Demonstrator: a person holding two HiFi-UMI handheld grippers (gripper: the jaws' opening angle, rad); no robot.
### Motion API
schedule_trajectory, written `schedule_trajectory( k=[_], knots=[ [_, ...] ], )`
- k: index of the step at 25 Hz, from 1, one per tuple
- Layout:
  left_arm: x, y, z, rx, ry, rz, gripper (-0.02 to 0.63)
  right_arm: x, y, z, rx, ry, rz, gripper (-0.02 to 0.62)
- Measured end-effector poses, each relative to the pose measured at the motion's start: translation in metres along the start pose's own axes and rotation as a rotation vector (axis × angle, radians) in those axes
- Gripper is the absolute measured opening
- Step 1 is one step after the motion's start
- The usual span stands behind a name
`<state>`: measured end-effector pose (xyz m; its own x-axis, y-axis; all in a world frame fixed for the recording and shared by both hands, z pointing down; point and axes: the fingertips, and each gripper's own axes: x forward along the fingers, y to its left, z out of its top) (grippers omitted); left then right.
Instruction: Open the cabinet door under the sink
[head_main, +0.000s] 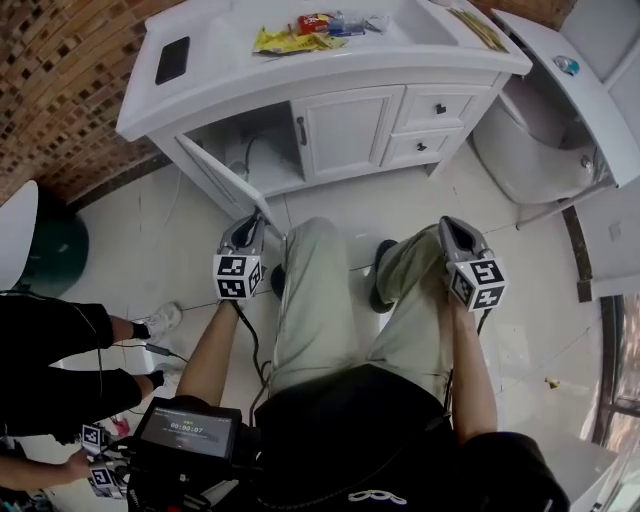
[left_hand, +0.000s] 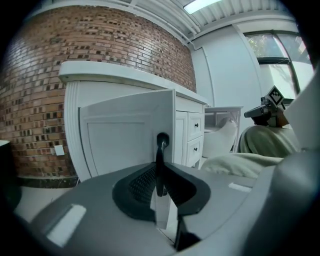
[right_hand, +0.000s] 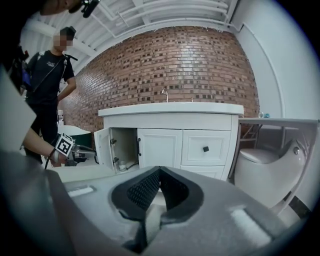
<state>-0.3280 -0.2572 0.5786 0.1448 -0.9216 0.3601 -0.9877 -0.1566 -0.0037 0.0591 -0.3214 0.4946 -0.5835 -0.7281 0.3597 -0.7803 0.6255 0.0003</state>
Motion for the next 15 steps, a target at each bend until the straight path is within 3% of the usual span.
schedule_trajectory(
  k=[15],
  knots=[
    [-0.097,0.082,-0.036,-0.019,-0.01,0.149,0.041,0.066,0.1,0.018,-0.054,-0.003,0.156,-0.008]
  ],
)
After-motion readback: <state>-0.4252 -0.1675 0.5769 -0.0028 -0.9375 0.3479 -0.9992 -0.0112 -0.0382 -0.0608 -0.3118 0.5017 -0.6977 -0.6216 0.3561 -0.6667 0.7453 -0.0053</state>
